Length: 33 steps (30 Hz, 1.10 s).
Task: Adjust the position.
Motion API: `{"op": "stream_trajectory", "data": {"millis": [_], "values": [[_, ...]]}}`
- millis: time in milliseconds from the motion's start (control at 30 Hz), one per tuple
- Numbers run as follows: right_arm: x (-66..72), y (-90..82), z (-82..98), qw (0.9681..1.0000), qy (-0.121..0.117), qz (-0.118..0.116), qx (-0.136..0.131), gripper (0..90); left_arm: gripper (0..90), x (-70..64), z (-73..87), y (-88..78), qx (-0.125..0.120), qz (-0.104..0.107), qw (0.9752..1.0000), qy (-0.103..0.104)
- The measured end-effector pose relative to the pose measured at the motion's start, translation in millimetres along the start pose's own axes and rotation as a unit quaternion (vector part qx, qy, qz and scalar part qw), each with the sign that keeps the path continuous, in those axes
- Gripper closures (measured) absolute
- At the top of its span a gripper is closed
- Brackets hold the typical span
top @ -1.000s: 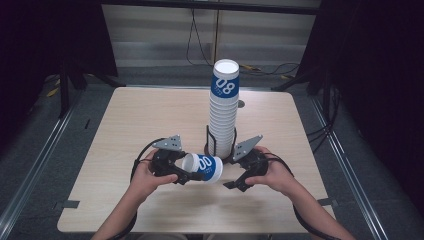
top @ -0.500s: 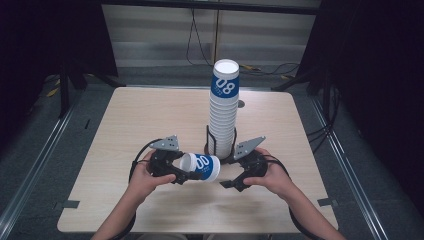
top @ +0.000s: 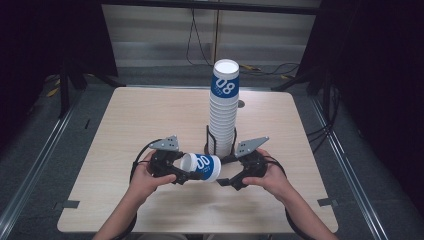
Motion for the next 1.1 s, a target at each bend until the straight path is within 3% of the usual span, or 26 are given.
{"op": "stream_trajectory", "data": {"millis": [767,1100], "values": [[3.2,12.0,4.5,0.9996,0.009,-0.014,-0.022,13.3,25.7,-1.3,2.3,0.4,-0.019,0.011,0.9996,-0.019],[3.9,19.6,4.3,0.9998,0.004,-0.014,-0.01,12.4,25.8,-4.5,2.1,4.0,-0.022,0.028,0.9991,-0.023]]}}
Point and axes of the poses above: each handheld gripper's, and its own axes: y roughly forward along the jaws, z roughly out of its underside, x roughly to its left, the point moved 3 cm from there along y, roughly forward along the jaws, and after that the axes turned 4 degrees about y, right-handed, at the moved point
